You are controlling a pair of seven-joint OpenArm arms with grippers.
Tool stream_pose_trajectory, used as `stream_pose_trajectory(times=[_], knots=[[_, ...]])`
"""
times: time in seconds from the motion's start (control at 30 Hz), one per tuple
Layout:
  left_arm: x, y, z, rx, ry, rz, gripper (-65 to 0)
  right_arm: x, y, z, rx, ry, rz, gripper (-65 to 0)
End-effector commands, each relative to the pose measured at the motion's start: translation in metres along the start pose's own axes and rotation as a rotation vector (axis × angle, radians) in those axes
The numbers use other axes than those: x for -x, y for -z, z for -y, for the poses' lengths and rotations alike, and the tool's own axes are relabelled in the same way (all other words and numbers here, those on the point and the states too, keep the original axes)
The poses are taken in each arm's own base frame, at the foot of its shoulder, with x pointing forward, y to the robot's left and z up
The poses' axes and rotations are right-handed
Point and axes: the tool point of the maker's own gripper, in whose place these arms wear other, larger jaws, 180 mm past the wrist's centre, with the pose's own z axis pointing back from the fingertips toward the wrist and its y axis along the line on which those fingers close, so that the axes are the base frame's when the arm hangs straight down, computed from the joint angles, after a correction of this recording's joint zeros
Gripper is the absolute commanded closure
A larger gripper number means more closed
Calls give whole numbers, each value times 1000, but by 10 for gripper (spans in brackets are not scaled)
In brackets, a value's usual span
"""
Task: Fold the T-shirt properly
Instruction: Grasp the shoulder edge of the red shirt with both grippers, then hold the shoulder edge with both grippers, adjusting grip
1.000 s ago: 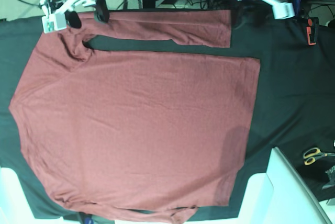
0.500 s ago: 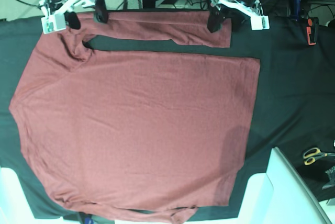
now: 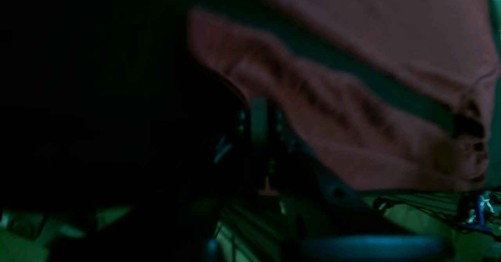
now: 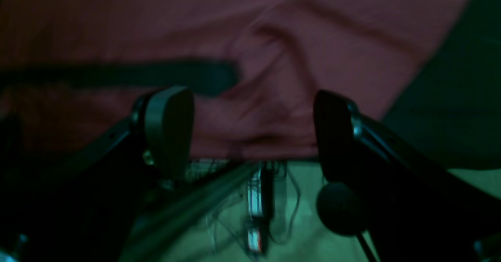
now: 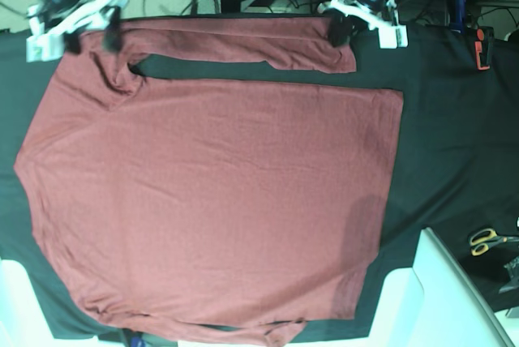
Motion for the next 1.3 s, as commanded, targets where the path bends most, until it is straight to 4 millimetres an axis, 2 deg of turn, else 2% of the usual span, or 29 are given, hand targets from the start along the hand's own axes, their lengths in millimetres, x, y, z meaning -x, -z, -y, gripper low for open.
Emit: stream_pose_trajectory(times=[0.0, 0.03, 0.2, 0.33, 0.43, 0.67, 0.77, 1.0, 1.27], knots=[[-5, -3, 1, 10, 5, 18, 0, -8, -1, 5, 10, 12, 35, -453], [-5, -3, 1, 11, 5, 19, 0, -11, 3, 13, 31, 27, 46, -453], [-8, -4, 1, 12, 11, 24, 0, 1, 23, 55, 125, 111, -67, -453], [-8, -5, 0, 9, 10, 24, 0, 10, 29, 86, 199, 220, -107, -452], [-8, -6, -1, 7, 10, 23, 0, 13, 31, 95, 194, 238, -120, -452], [-8, -6, -1, 7, 10, 23, 0, 34, 36, 98, 188, 293, -185, -452], [-8, -6, -1, 7, 10, 23, 0, 35, 36, 97, 188, 294, -186, -444], [-7, -5, 0, 8, 10, 22, 0, 35, 36, 96, 186, 295, -189, -218], [-8, -5, -1, 8, 10, 25, 0, 38, 42, 85, 153, 281, -218, -201]])
